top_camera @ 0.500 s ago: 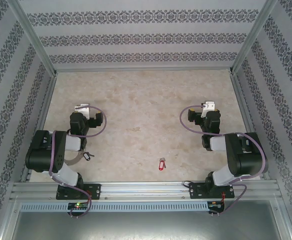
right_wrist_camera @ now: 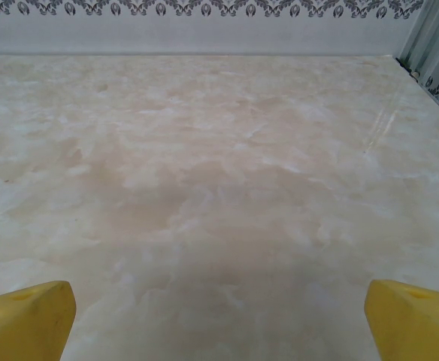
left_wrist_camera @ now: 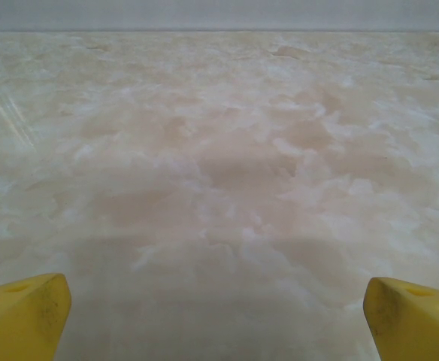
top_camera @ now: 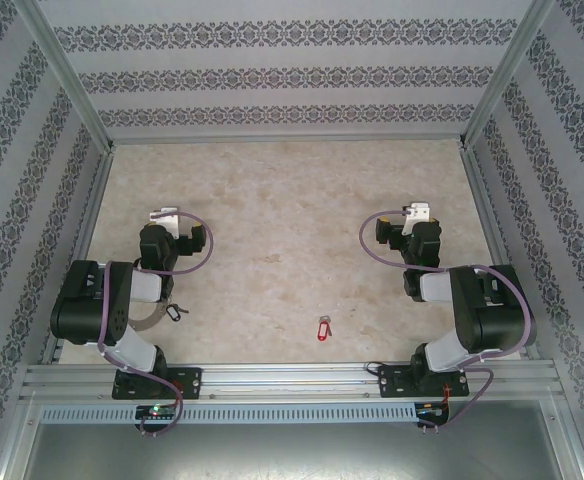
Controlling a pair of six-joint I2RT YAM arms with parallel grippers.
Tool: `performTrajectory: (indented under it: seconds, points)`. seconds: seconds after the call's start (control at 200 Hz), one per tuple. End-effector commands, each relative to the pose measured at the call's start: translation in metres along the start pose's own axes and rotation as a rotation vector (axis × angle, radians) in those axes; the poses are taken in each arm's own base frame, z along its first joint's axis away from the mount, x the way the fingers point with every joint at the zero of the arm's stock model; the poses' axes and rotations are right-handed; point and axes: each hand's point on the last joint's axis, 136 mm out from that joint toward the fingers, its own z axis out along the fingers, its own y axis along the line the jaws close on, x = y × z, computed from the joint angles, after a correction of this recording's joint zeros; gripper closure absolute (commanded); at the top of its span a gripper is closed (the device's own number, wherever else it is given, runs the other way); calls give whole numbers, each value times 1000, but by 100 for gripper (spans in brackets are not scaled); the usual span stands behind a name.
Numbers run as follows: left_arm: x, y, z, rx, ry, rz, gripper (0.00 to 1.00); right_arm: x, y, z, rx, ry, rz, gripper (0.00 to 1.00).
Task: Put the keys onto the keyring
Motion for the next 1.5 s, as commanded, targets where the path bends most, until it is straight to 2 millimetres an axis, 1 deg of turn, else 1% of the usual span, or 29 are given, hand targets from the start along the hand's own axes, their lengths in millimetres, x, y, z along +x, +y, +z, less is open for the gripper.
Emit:
performTrajectory:
  seconds: [0.0, 0.305, 0.39, 0.889, 1.004, 1.044, 1.109, 1.179, 1.189, 1.249, 1.299, 1.319, 1.349, 1.359, 1.369, 1.389, 1.419, 1.439, 1.499]
  points:
    - [-9, 2, 2, -1, -26, 14, 0, -15, -5, 1, 17, -40, 18, 2]
    - [-9, 2, 2, 1, -24, 12, 0, -14, -5, 1, 17, -39, 18, 2]
    - [-8, -4, 2, 35, -21, 24, 0, -14, -5, 1, 16, -39, 17, 2]
    - [-8, -9, 1, 67, -24, 35, 0, -15, -5, 0, 15, -42, 17, 2]
    - [-11, -11, 0, 79, -25, 41, 0, -15, -5, 0, 15, -44, 18, 2]
    - [-13, -12, -1, 80, -23, 41, 0, -18, -7, 0, 29, -49, 26, 2]
    - [-21, -10, -4, 69, -11, 34, 0, -25, -5, -2, 22, -43, 20, 2]
    - [-33, -9, -11, 55, 24, 22, 0, -36, -1, -6, 16, -36, -5, 2]
    - [-33, -9, -12, 54, 34, 18, 0, -35, 0, -7, 16, -25, -9, 2]
    - [-45, -11, -22, 47, 83, -8, 0, -43, 5, -12, 20, -9, -37, 2]
    - [-62, -15, -33, 52, 112, -44, 0, -47, 11, -17, 25, 47, -69, 2]
    - [-69, -17, -39, 52, 123, -79, 0, -46, 13, -20, 23, 77, -79, 2]
    - [-78, -16, -48, 41, 144, -154, 0, -53, 18, -24, 22, 91, -82, 2]
    - [-81, -16, -51, 36, 150, -184, 0, -52, 19, -26, 22, 104, -82, 2]
    - [-80, -16, -54, 33, 168, -211, 0, -53, 21, -27, 25, 113, -78, 2]
    - [-86, -16, -61, 27, 187, -258, 0, -57, 22, -30, 34, 119, -65, 2]
    - [-92, -19, -70, 32, 221, -321, 0, -58, 24, -35, 43, 148, -41, 2]
    - [-94, -21, -76, 34, 250, -361, 0, -58, 26, -38, 43, 167, -24, 2]
    - [-91, -30, -92, 50, 365, -449, 0, -59, 35, -44, 22, 213, 30, 2]
